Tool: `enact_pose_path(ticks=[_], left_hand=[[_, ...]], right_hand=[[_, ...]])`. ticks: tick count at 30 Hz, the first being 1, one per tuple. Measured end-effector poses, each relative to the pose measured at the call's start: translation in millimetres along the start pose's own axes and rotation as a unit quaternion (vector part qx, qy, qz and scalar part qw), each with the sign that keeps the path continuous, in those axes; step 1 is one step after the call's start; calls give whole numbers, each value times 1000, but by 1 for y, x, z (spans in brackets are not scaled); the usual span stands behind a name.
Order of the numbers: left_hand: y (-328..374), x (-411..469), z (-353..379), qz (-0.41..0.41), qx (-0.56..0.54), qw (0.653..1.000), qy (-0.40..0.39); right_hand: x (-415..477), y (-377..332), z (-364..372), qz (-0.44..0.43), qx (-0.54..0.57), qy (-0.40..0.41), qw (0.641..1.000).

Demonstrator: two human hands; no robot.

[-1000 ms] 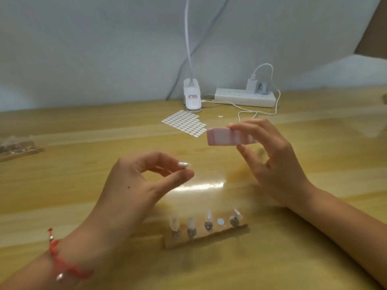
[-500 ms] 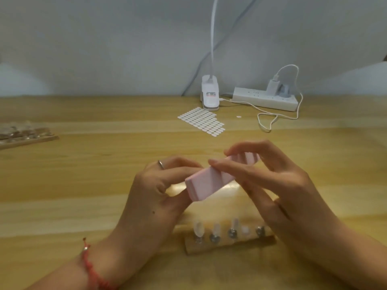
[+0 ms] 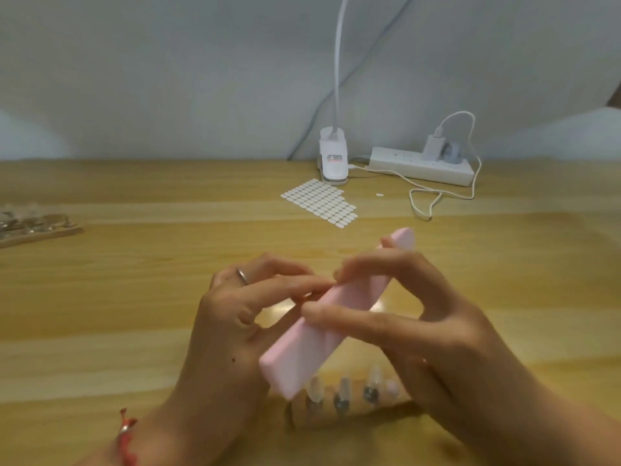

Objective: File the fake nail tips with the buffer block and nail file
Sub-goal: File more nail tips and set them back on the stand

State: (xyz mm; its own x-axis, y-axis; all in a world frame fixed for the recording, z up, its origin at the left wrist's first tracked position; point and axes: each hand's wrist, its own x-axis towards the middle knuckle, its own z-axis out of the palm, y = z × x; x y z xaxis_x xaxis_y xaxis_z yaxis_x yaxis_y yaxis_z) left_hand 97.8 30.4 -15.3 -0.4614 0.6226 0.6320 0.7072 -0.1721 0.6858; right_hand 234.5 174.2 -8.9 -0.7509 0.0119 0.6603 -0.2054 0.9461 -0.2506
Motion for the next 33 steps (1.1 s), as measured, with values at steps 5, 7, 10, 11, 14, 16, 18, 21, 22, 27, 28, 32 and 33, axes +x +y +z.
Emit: enact_pose_path(ticks=[5, 7, 10, 11, 14, 16, 18, 21, 22, 27, 28, 32, 33], left_hand=[[-1, 5, 4, 14, 26, 999, 30], [-1, 7, 3, 32, 32, 999, 15], [-3, 9, 3, 39, 40, 998, 42], [-4, 10, 3, 39, 40, 997, 48], [-5, 10, 1, 46, 19, 998, 24], [-4, 10, 2, 25, 11, 999, 27], [-3, 9, 5, 2, 4, 999, 54], [2, 6, 5, -7, -10, 999, 34], [3, 6, 4, -7, -16, 999, 28], [4, 5, 3, -41, -34, 998, 35], [4, 5, 3, -45, -40, 998, 29], [2, 6, 1, -40, -39, 998, 13], [2, 6, 2, -38, -34, 999, 14]], right_hand=[[0, 8, -7, 41, 5, 35, 999], [-1, 1, -1, -11, -1, 19, 1000], [4, 12, -6, 38, -16, 45, 998], [5, 13, -7, 56, -6, 52, 997], [0, -4, 3, -6, 12, 27, 1000], [2, 0, 1, -14, 16, 23, 999], [4, 13, -6, 56, 23, 58, 997], [1, 6, -2, 18, 27, 30, 999], [-1, 2, 1, -18, 23, 16, 999], [4, 12, -7, 57, 68, 28, 996], [2, 9, -5, 42, 71, 13, 996], [3, 15, -6, 31, 52, 6, 998], [4, 17, -7, 51, 54, 20, 997]])
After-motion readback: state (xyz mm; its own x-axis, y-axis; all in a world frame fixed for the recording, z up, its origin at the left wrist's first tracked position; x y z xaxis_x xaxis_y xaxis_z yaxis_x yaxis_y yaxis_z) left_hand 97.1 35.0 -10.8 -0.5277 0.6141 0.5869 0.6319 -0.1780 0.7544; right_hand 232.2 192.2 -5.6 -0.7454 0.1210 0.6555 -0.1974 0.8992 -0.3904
